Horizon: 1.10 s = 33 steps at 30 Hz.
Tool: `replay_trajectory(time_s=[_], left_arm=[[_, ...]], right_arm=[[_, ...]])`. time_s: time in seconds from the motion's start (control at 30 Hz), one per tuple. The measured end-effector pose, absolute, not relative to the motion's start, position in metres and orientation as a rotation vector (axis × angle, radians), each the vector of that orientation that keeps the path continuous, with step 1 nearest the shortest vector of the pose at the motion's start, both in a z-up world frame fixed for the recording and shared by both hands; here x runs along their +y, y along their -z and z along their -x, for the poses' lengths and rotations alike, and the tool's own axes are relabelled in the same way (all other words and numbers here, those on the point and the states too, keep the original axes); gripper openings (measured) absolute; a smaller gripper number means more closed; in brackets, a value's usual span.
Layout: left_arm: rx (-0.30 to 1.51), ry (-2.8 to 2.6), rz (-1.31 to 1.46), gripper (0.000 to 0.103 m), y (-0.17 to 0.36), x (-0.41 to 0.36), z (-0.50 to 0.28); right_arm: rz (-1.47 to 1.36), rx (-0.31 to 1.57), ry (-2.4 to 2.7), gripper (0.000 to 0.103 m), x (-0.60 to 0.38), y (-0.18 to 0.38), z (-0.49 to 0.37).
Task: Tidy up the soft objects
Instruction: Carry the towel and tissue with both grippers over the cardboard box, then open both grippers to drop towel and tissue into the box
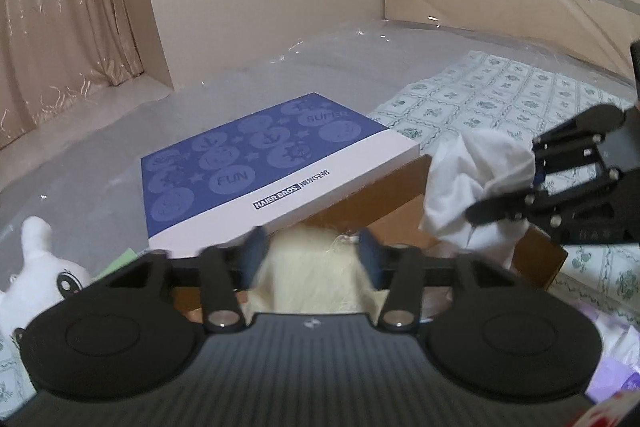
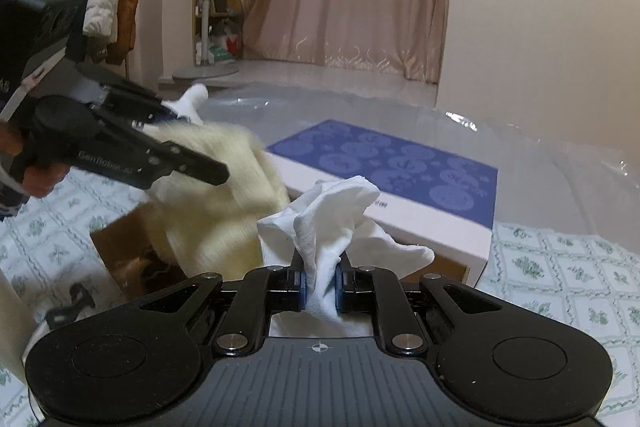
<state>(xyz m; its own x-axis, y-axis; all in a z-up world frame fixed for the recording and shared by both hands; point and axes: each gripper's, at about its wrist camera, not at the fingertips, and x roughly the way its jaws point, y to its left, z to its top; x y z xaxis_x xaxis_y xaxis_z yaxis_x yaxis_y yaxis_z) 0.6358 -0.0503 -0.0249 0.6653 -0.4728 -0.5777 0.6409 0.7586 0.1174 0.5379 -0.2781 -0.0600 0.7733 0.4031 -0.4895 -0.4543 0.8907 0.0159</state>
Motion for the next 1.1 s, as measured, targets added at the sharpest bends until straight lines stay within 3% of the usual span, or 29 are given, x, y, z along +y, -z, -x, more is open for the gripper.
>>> replay_trajectory(time_s=[0.33,0.37,0.47,0.8,1.1], left_arm=[[0.542,0.568,-0.341,0.059,0.018,-0.027,-0.627],[0.545,0.562,-0.341,0.059,0.018,-0.024,-0.625],[0.554,0.542,-0.353,0.060,0.021,-0.018,-0.621],[0.582,0.449,-0.303,0.060,0.016,0.014,-0.603],[0.566,0.316,-0.145,0.060,-0.025,0.065,-0.559]], right_arm=[[0.083,0.503,-0.466,0.013,-0.272,0.064,-0.547],[0.083,0.510,-0.460,0.017,-0.270,0.064,-0.548],[0.111,0.542,-0.415,0.060,-0.263,0.063,-0.553],[0.084,0.571,-0.411,0.062,-0.276,0.067,-0.527],[0.040,0.541,-0.368,0.062,-0.295,0.050,-0.469]])
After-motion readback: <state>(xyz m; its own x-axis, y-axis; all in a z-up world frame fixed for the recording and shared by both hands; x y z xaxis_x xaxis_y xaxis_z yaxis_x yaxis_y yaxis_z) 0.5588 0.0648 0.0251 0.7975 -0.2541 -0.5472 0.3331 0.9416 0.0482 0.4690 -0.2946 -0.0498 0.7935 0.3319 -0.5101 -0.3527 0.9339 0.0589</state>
